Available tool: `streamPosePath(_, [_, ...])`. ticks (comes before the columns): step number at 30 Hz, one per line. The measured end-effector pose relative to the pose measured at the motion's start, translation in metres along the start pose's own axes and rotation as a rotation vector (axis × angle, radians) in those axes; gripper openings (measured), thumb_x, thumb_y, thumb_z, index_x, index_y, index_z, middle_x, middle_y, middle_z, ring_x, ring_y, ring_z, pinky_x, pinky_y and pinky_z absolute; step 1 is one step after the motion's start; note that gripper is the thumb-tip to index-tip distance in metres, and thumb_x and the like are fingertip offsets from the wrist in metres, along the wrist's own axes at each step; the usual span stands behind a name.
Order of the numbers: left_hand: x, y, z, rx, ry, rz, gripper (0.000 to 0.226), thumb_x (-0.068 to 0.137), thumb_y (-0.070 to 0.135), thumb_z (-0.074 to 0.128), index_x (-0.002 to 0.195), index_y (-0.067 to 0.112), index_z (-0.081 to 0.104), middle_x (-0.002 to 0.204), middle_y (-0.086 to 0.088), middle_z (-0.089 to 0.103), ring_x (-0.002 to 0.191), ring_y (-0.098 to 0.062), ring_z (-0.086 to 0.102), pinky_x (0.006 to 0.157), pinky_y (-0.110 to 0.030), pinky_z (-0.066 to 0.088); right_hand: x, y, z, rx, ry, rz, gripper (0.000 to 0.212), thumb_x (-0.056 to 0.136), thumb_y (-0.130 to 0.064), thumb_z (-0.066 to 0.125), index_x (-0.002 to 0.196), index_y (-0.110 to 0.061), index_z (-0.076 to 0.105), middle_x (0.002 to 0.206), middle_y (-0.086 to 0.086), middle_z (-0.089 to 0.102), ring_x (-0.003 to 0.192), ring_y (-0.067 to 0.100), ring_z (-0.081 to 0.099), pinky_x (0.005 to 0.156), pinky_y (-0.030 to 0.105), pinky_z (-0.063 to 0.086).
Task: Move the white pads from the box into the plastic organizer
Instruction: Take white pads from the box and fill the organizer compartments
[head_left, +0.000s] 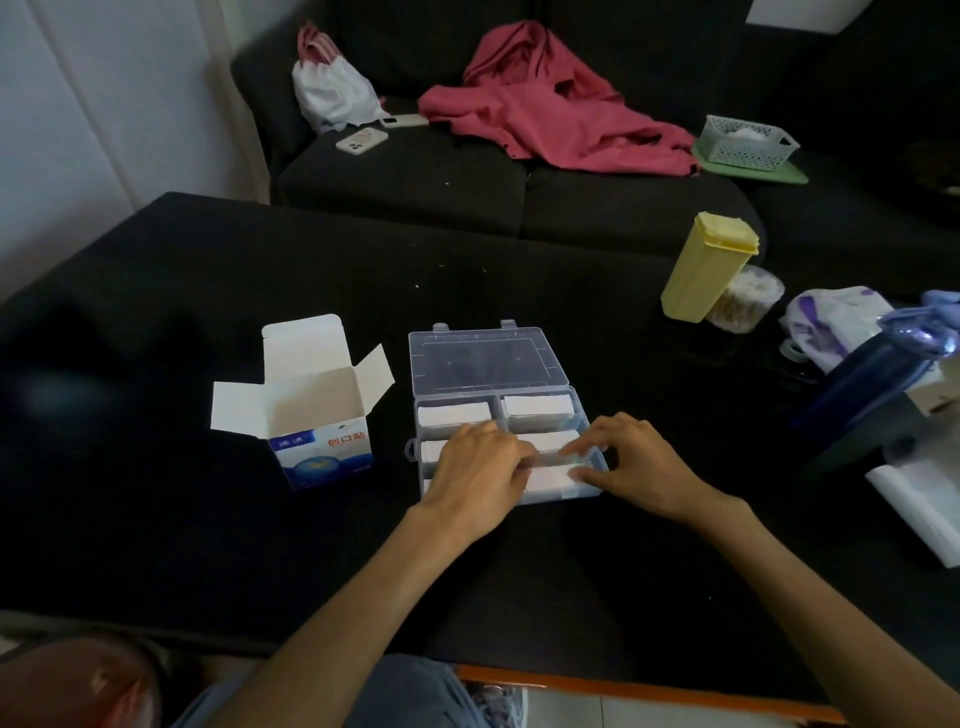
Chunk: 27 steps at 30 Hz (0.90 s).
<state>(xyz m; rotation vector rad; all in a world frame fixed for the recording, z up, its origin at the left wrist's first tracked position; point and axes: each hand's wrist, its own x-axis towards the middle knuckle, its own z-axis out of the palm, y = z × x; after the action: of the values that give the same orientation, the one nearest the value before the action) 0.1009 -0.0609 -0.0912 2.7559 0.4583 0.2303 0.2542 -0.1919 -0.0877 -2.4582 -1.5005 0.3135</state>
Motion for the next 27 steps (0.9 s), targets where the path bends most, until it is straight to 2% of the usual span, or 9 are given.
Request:
streamPosePath(4, [-0.020,-0.007,-0.047,-0.117,0.132,-0.119,0.030,0.093,0.034,0.055,0.123,0.036,0.058,0.123,0.010,0.059,0.113,-0.007,0.051,0.096,-0.027,0.040,-0.003,-0.018,-0.036,0.130,0.051,0.000,0.019,0.085,-0.025,0.064,0.103,-0.025,0.067,0.093,-0.011,0.058,0.086,0.004,0.054,0.077,0.021,0.046])
streamPosePath(7, [-0.053,-0.036,-0.093,-0.153,0.351,-0.277,0.027,0.092,0.032,0.055,0.118,0.037,0.059,0.115,0.013,0.060,0.098,0.000,0.050,0.083,-0.022,0.041,-0.002,-0.052,-0.062,0.218,0.130,-0.063,0.017,0.087,-0.019,0.061,0.102,-0.020,0.068,0.095,-0.005,0.063,0.086,0.006,0.058,0.075,0.021,0.048])
streamPosePath(10, [-0.091,-0.076,-0.124,-0.142,0.555,-0.523,0.032,0.089,0.028,0.060,0.120,0.030,0.059,0.119,0.003,0.059,0.107,-0.012,0.053,0.084,-0.031,0.043,0.007,-0.104,-0.069,0.296,0.183,-0.165,0.017,0.088,-0.020,0.059,0.103,-0.022,0.067,0.092,-0.013,0.061,0.087,0.005,0.059,0.076,0.022,0.049])
streamPosePath(13, [-0.111,-0.119,-0.124,-0.189,0.563,-0.749,0.055,0.085,0.039,0.064,0.134,0.021,0.049,0.132,-0.007,0.053,0.121,-0.025,0.048,0.095,-0.041,0.042,0.026,-0.155,-0.054,0.264,0.206,-0.243,0.022,0.091,-0.023,0.056,0.111,-0.028,0.063,0.104,-0.016,0.058,0.101,0.000,0.052,0.085,0.017,0.040])
streamPosePath(16, [-0.113,-0.143,-0.116,-0.638,0.415,-0.969,0.102,0.061,0.080,0.058,0.140,0.018,0.040,0.140,-0.005,0.047,0.125,-0.026,0.048,0.100,-0.044,0.043,0.050,-0.195,-0.027,0.178,0.241,-0.209,0.029,0.092,-0.029,0.055,0.121,-0.028,0.056,0.127,-0.008,0.051,0.119,0.007,0.044,0.091,0.020,0.036])
streamPosePath(20, [-0.095,-0.142,-0.111,-1.058,0.221,-0.977,0.059,0.084,0.059,0.055,0.127,0.018,0.052,0.120,-0.003,0.054,0.105,-0.023,0.056,0.072,-0.034,0.055,0.087,-0.210,0.007,0.342,0.022,0.249,0.060,0.087,-0.050,0.054,0.133,-0.014,0.039,0.142,0.008,0.037,0.124,0.025,0.046,0.100,0.038,0.044])
streamPosePath(22, [-0.086,-0.141,-0.110,-1.128,0.146,-0.982,0.050,0.090,0.044,0.056,0.131,0.016,0.048,0.123,-0.008,0.054,0.098,-0.023,0.056,0.065,-0.032,0.056,0.093,-0.207,0.013,0.577,-0.112,0.364,0.049,0.092,-0.043,0.050,0.126,-0.009,0.045,0.134,0.013,0.050,0.116,0.028,0.054,0.095,0.040,0.049])
streamPosePath(24, [-0.083,-0.142,-0.108,-1.115,0.120,-0.922,0.040,0.094,0.037,0.053,0.128,0.016,0.051,0.122,-0.008,0.057,0.095,-0.020,0.057,0.066,-0.032,0.056,0.087,-0.205,0.013,0.778,-0.089,0.343,0.027,0.096,-0.028,0.047,0.115,-0.009,0.051,0.126,0.014,0.057,0.109,0.026,0.058,0.087,0.035,0.053])
streamPosePath(27, [-0.092,-0.140,-0.101,-0.949,0.313,-0.623,0.030,0.096,0.035,0.049,0.124,0.028,0.055,0.115,0.003,0.064,0.098,-0.010,0.061,0.083,-0.033,0.054,0.073,-0.200,0.014,0.907,0.102,0.164,0.027,0.095,-0.021,0.050,0.119,-0.010,0.053,0.121,0.011,0.058,0.107,0.023,0.057,0.086,0.034,0.055])
